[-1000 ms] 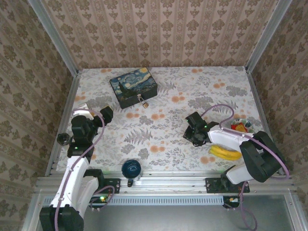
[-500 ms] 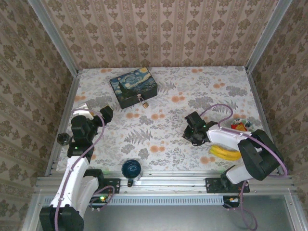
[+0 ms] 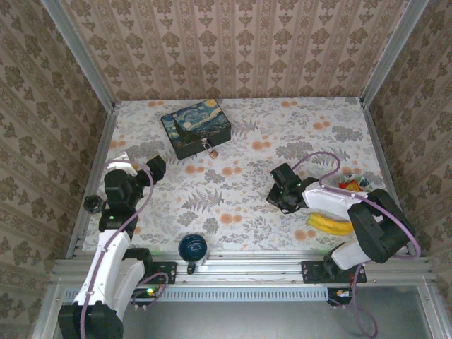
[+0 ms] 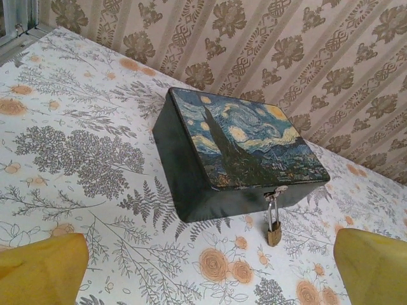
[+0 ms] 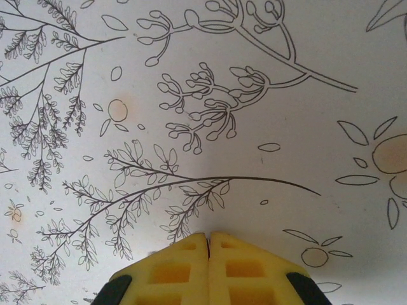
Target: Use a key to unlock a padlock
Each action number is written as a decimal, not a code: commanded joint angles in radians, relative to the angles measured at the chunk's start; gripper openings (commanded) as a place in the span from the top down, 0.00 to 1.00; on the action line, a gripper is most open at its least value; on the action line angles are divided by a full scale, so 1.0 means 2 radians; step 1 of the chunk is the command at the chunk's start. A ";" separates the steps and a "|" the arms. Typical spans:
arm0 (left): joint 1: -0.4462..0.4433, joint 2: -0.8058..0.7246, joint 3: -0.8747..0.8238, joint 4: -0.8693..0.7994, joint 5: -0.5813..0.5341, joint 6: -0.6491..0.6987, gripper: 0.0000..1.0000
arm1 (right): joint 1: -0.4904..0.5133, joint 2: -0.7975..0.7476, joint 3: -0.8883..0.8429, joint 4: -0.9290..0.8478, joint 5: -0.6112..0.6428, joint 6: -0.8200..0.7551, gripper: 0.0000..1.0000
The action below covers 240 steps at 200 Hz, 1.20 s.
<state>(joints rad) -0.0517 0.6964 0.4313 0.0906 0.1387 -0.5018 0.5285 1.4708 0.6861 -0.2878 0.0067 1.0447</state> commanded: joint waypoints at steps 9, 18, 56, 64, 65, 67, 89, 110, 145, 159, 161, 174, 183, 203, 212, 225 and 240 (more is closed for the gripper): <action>0.000 -0.011 0.007 -0.022 0.005 0.014 0.00 | 0.007 -0.036 0.026 -0.027 0.004 -0.036 1.00; -0.001 -0.013 0.009 -0.026 0.005 0.015 0.00 | 0.009 -0.049 0.036 -0.038 0.005 -0.051 1.00; -0.001 -0.019 0.027 -0.044 0.016 0.022 0.00 | 0.023 -0.086 0.097 -0.093 0.010 -0.117 1.00; -0.002 -0.020 0.030 -0.046 0.019 0.023 0.00 | 0.026 -0.090 0.110 -0.104 0.011 -0.128 1.00; -0.002 -0.021 0.030 -0.047 0.019 0.023 0.00 | 0.027 -0.090 0.112 -0.105 0.011 -0.129 1.00; -0.001 -0.021 0.032 -0.047 0.020 0.024 0.00 | 0.027 -0.091 0.115 -0.108 0.012 -0.132 1.00; -0.001 -0.024 0.038 -0.049 0.040 0.022 0.00 | 0.039 -0.100 0.152 -0.122 0.006 -0.165 1.00; -0.002 -0.025 0.044 -0.048 0.067 0.017 0.00 | 0.051 -0.107 0.181 -0.141 0.004 -0.199 1.00; -0.002 -0.026 0.049 -0.032 0.108 -0.011 0.00 | 0.064 -0.140 0.164 -0.046 -0.055 -0.274 1.00; -0.006 -0.025 0.049 -0.014 0.128 -0.032 0.00 | 0.064 -0.156 0.141 0.011 -0.077 -0.298 1.00; -0.007 -0.024 0.049 -0.012 0.132 -0.036 0.00 | 0.065 -0.158 0.139 0.017 -0.078 -0.300 1.00; -0.015 -0.020 0.052 0.007 0.151 -0.058 0.01 | 0.064 -0.165 0.131 0.048 -0.078 -0.310 1.00; -0.025 -0.015 0.054 0.018 0.161 -0.071 0.04 | 0.065 -0.163 0.134 0.059 -0.077 -0.311 1.00; -0.068 -0.003 0.063 0.031 0.167 -0.083 0.10 | 0.065 -0.151 0.142 0.080 -0.079 -0.307 1.00; -0.095 0.005 0.067 0.033 0.161 -0.080 0.12 | 0.068 -0.146 0.145 0.091 -0.082 -0.305 1.00; -0.143 0.019 0.074 0.034 0.145 -0.067 0.13 | 0.071 -0.138 0.147 0.105 -0.084 -0.303 1.00; -0.195 0.041 0.083 0.036 0.128 -0.047 0.16 | 0.077 -0.131 0.153 0.116 -0.082 -0.301 1.00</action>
<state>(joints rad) -0.3180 0.7322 0.5468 0.1135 0.4149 -0.6250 0.6624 1.1839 0.9646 -0.1436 -0.1375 0.4652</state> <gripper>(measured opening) 0.860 0.062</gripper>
